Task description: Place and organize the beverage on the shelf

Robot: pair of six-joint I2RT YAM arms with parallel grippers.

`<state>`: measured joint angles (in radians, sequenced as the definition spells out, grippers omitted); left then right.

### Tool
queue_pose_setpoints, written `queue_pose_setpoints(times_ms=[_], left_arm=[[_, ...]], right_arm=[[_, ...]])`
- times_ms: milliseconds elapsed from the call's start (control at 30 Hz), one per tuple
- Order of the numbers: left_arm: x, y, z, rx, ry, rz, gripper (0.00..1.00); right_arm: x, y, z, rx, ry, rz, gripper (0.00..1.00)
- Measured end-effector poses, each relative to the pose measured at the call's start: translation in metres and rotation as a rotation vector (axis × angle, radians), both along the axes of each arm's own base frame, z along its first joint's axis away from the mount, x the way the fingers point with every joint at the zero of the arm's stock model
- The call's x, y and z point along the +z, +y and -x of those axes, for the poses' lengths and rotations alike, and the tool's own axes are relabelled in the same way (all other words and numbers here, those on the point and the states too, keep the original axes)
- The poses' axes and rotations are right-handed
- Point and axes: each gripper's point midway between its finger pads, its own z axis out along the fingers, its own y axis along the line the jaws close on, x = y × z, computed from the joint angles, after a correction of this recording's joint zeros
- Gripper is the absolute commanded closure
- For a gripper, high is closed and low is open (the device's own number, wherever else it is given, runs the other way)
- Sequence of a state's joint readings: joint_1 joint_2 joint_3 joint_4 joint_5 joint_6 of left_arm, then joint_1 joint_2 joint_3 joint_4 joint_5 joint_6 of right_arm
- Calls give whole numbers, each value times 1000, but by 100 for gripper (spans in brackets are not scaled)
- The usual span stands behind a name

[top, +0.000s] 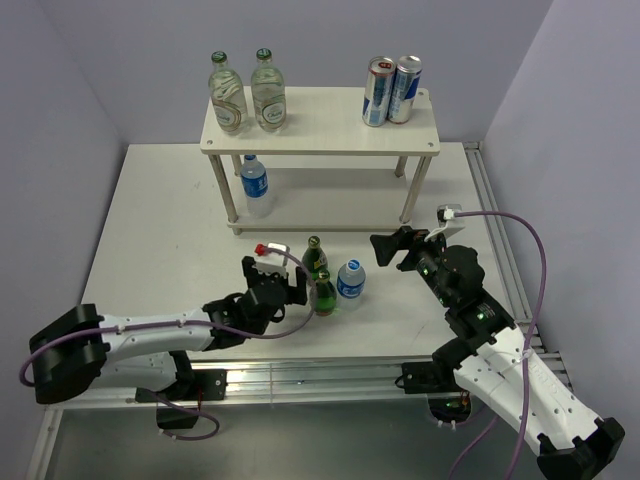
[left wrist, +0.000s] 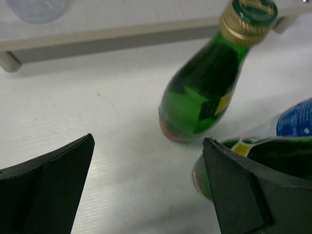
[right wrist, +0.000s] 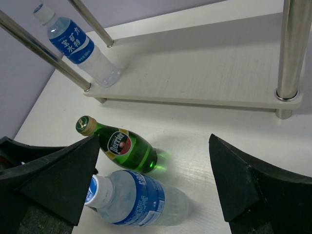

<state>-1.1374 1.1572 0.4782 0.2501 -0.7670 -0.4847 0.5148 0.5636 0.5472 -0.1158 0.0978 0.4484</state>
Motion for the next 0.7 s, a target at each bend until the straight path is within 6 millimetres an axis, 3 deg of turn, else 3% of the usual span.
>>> queue_pose_setpoints(times_ms=[133,467,700], left_arm=[[-20,-14,5,-32,30,-19,1],[-55,-27,3,-40,61,-73,1],[-65,-41,-2,-48,62,-73,1]], right_arm=[[-1,0,0,0,2,1,0],[-1,0,0,1,3,1,0],[-1,0,0,1,3,1,0]])
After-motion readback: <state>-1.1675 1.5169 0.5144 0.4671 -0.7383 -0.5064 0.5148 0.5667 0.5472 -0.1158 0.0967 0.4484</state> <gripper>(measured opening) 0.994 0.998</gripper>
